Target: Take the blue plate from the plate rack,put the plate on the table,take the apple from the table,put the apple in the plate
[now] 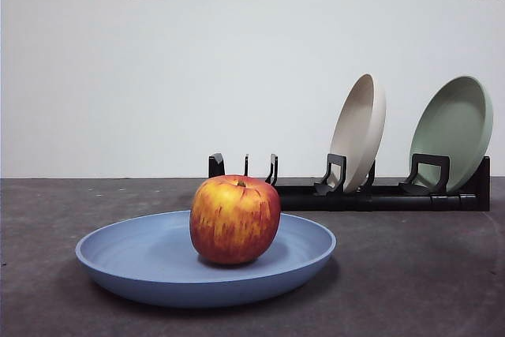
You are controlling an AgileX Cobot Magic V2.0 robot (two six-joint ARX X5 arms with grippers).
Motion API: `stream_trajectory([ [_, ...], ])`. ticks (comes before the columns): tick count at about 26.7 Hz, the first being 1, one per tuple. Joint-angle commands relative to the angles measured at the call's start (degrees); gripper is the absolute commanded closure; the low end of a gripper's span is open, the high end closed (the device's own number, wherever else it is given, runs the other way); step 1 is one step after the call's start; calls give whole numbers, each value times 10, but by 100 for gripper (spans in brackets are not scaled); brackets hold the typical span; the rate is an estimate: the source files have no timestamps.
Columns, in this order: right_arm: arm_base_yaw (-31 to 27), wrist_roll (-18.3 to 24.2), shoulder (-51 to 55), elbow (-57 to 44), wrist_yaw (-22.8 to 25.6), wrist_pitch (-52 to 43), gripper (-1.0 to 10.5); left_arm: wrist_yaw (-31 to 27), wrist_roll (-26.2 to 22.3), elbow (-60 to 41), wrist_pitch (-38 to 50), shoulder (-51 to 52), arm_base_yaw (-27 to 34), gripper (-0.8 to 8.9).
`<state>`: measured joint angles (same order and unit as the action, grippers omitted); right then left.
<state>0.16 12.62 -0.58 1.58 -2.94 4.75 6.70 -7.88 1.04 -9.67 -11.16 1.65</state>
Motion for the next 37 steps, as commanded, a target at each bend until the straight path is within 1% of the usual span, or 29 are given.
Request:
stream_trajectory([
  [1,-7,-8,2,-8,-3,14,945,1,4,-5,3,-2,-1,816],
  [7,-32,-9,2,-8,-3,52,945,2,4,-5,3,-3,-1,817],
  [37,-32,-9,1,-8,-1,56,945,2,4,-5,3,-3,-1,816],
])
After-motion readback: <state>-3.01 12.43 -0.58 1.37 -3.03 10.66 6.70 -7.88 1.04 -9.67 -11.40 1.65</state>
